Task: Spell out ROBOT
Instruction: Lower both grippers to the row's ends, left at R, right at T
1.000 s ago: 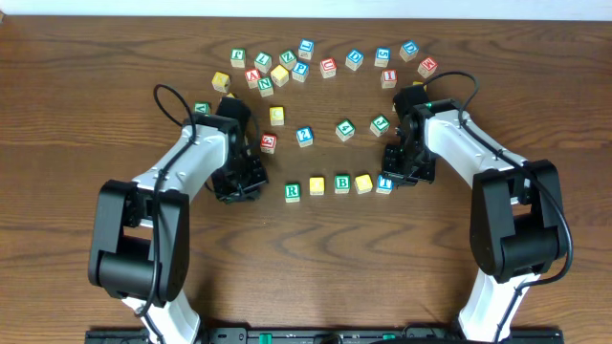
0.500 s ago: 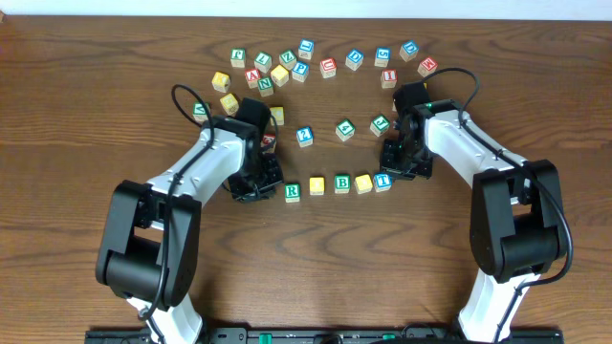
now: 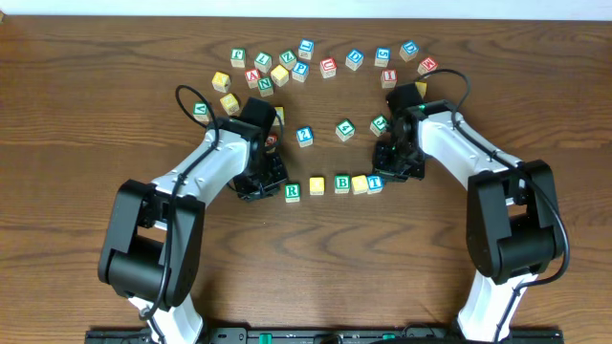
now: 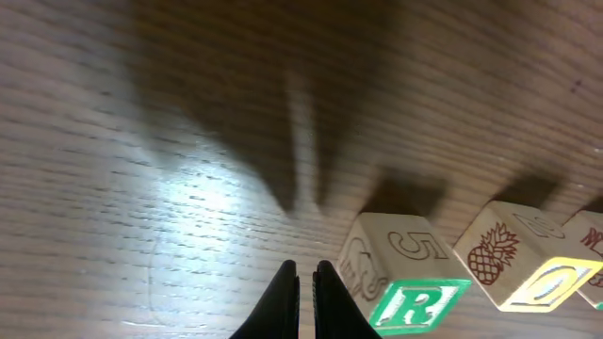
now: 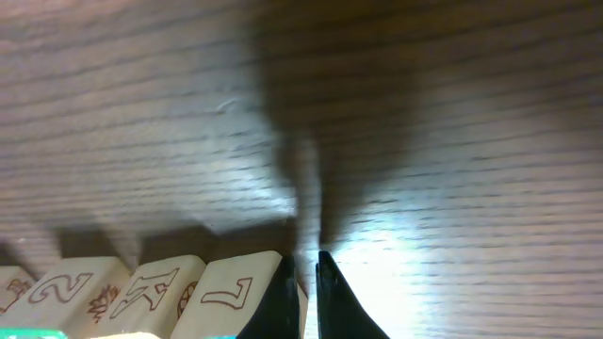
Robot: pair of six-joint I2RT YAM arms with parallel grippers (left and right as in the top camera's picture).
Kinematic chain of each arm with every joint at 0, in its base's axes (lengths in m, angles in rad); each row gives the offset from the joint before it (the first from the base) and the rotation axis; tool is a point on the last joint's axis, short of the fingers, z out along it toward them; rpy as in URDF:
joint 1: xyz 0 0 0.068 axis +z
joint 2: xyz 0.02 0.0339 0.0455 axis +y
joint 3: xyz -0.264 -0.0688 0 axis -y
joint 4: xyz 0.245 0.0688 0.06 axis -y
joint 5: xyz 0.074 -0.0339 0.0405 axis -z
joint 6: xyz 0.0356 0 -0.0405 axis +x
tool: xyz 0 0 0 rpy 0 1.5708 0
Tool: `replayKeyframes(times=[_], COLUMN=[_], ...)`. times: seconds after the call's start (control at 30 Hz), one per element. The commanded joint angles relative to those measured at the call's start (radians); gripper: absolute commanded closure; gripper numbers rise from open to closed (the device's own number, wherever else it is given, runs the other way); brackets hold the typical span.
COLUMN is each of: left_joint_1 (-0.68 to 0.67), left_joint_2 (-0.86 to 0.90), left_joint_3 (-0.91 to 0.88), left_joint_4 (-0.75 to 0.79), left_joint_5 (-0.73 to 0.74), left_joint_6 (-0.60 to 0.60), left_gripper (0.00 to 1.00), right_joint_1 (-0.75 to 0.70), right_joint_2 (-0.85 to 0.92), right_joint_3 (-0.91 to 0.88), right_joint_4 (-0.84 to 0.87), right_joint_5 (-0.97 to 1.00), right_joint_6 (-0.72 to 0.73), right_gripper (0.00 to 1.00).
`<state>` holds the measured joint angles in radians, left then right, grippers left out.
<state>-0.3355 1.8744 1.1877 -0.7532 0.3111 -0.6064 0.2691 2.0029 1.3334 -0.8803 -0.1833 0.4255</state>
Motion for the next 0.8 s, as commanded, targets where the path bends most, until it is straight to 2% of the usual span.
replayKeyframes(times=[0.0, 0.77], left_joint_1=[-0.027, -0.044], left_joint_2=[0.015, 0.015], left_joint_3=[-0.007, -0.007], left_joint_4=[0.004, 0.082], left_joint_5=[-0.006, -0.006], left_joint_6=[-0.009, -0.024], left_gripper=[0.93, 0.92], right_joint_1=[0.021, 0.071], right_joint_2=[0.011, 0.011], right_joint_3=[-0.007, -0.007], right_joint_4=[0.001, 0.002], right_joint_5=[-0.011, -0.04], right_joint_6=[0.048, 0.113], right_gripper=[0.97, 0.99])
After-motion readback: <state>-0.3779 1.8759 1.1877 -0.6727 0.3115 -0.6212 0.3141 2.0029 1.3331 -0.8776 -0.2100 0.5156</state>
